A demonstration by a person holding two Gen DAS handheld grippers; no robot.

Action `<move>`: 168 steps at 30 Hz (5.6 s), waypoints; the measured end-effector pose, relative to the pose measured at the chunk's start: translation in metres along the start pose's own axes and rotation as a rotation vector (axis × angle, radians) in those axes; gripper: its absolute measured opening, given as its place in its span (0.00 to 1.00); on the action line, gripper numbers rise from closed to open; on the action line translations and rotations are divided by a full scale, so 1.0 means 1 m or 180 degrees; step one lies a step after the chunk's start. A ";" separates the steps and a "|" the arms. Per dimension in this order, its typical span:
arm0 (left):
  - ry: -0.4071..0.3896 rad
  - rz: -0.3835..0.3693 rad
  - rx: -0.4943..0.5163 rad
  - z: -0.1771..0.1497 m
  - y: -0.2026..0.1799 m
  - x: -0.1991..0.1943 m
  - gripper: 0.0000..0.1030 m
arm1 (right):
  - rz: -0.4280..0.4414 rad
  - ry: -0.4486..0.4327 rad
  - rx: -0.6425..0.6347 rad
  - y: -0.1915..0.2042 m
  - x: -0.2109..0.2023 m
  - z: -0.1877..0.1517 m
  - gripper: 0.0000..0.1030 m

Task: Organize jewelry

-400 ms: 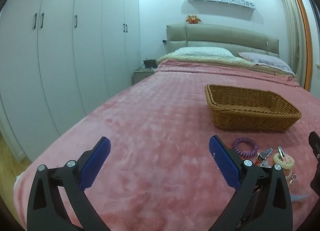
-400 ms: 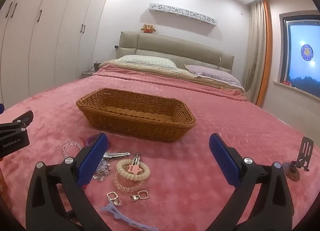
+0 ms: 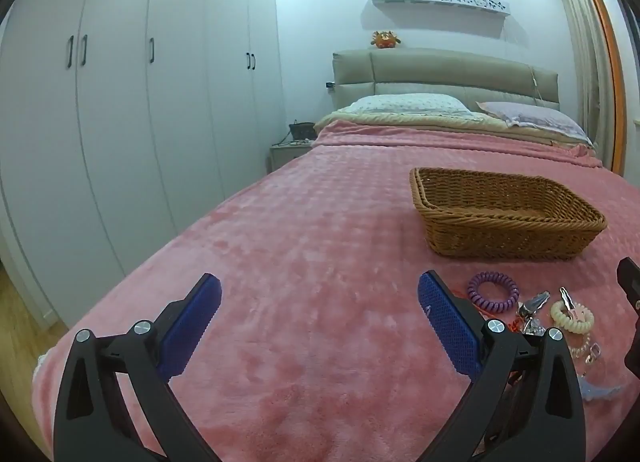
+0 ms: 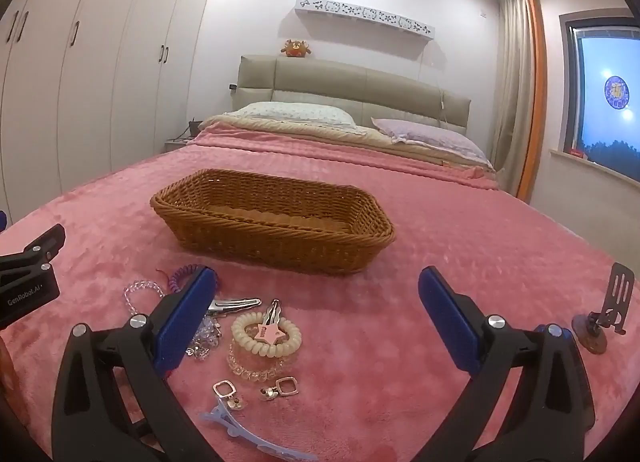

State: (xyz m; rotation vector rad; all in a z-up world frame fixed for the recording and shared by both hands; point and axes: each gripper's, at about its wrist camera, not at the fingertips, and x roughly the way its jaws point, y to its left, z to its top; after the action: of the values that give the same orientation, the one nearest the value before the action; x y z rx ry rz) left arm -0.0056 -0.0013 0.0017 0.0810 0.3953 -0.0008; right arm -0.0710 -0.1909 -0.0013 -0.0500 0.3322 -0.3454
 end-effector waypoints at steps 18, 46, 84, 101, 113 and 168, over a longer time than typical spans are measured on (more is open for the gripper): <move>0.0026 0.0009 0.0043 -0.001 -0.004 0.001 0.93 | 0.0034 0.0048 -0.0003 -0.001 0.002 0.002 0.94; 0.0035 -0.0006 0.0047 -0.003 -0.006 0.004 0.93 | 0.0055 0.0054 0.0019 -0.001 0.003 0.002 0.94; 0.0544 -0.0967 -0.0288 -0.010 0.015 0.018 0.86 | 0.0170 0.0519 0.0334 -0.024 0.021 -0.001 0.79; 0.1864 -0.2191 0.0108 -0.017 -0.049 0.017 0.44 | 0.1249 0.1416 -0.0206 -0.010 -0.006 -0.043 0.40; 0.2044 -0.1948 0.0225 -0.025 -0.062 0.020 0.23 | 0.1250 0.1546 -0.0116 0.000 -0.014 -0.052 0.14; 0.0922 -0.1779 -0.0172 0.119 -0.118 0.140 0.02 | 0.1005 0.1451 0.0525 -0.020 0.215 0.092 0.12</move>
State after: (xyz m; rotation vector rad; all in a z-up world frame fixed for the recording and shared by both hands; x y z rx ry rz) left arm 0.1680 -0.1260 0.0483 -0.0861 0.6968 -0.5345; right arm 0.1432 -0.2836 0.0206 0.2449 0.7514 -0.0649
